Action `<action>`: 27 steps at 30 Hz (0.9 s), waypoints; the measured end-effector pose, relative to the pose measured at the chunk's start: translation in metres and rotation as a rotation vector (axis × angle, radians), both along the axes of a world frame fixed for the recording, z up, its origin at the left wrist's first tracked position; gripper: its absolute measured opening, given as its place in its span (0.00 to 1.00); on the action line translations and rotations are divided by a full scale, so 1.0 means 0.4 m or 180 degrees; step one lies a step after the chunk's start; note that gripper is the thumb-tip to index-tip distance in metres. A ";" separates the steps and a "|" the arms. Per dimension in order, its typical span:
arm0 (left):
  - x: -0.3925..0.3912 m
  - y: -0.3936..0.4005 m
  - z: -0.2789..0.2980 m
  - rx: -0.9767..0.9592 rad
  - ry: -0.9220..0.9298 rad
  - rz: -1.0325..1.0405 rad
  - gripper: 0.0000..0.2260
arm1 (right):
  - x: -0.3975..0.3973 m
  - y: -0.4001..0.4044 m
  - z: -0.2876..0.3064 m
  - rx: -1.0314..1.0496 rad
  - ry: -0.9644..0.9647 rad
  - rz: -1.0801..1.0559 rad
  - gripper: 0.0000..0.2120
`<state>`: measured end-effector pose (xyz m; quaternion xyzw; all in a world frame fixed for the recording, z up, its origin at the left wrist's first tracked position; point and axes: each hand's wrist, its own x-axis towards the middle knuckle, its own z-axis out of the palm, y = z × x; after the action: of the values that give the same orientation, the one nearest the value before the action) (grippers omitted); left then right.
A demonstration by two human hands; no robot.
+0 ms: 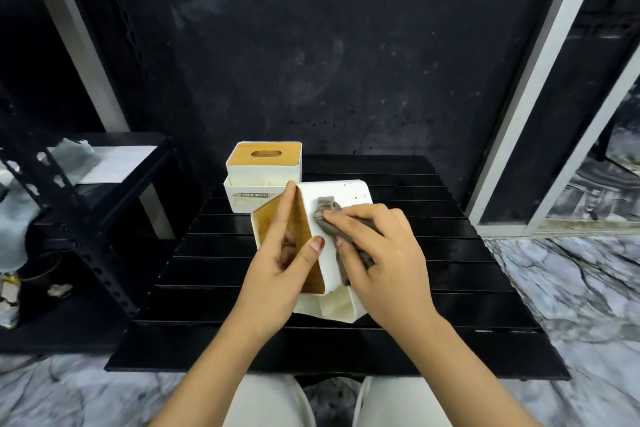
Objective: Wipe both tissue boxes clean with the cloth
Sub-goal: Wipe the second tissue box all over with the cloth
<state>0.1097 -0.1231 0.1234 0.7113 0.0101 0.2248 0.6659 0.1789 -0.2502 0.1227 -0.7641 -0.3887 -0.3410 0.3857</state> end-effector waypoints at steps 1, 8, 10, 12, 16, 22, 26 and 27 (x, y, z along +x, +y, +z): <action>0.001 -0.001 -0.001 0.0004 -0.0008 -0.0030 0.31 | 0.001 0.005 0.007 -0.0003 -0.0022 0.0026 0.14; 0.004 0.005 0.003 0.0237 0.0106 0.0105 0.29 | 0.040 -0.012 -0.012 0.0157 0.0271 -0.0159 0.15; 0.005 0.005 0.005 0.0206 0.0081 0.0057 0.29 | 0.022 -0.016 -0.027 0.0186 0.0226 -0.0134 0.15; 0.006 0.005 0.007 0.0180 0.0049 -0.0018 0.30 | 0.002 -0.008 -0.029 0.0189 0.0108 -0.0048 0.14; 0.009 0.008 0.007 0.0231 0.0048 -0.0073 0.30 | 0.006 0.019 0.001 0.0199 -0.0040 0.0034 0.13; 0.020 0.018 0.001 0.0443 0.0119 0.0019 0.30 | 0.063 0.025 0.036 0.0140 0.0316 -0.0035 0.15; 0.023 0.018 -0.003 0.0493 0.0142 0.0029 0.30 | 0.102 0.007 0.037 0.0122 0.0593 -0.0118 0.14; 0.024 0.017 -0.003 0.0487 0.0143 0.0031 0.30 | 0.108 0.002 0.034 0.0149 0.0665 -0.0125 0.14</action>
<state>0.1193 -0.1163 0.1222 0.7649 0.0112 0.2122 0.6081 0.2219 -0.2494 0.1362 -0.7937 -0.3232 -0.2759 0.4352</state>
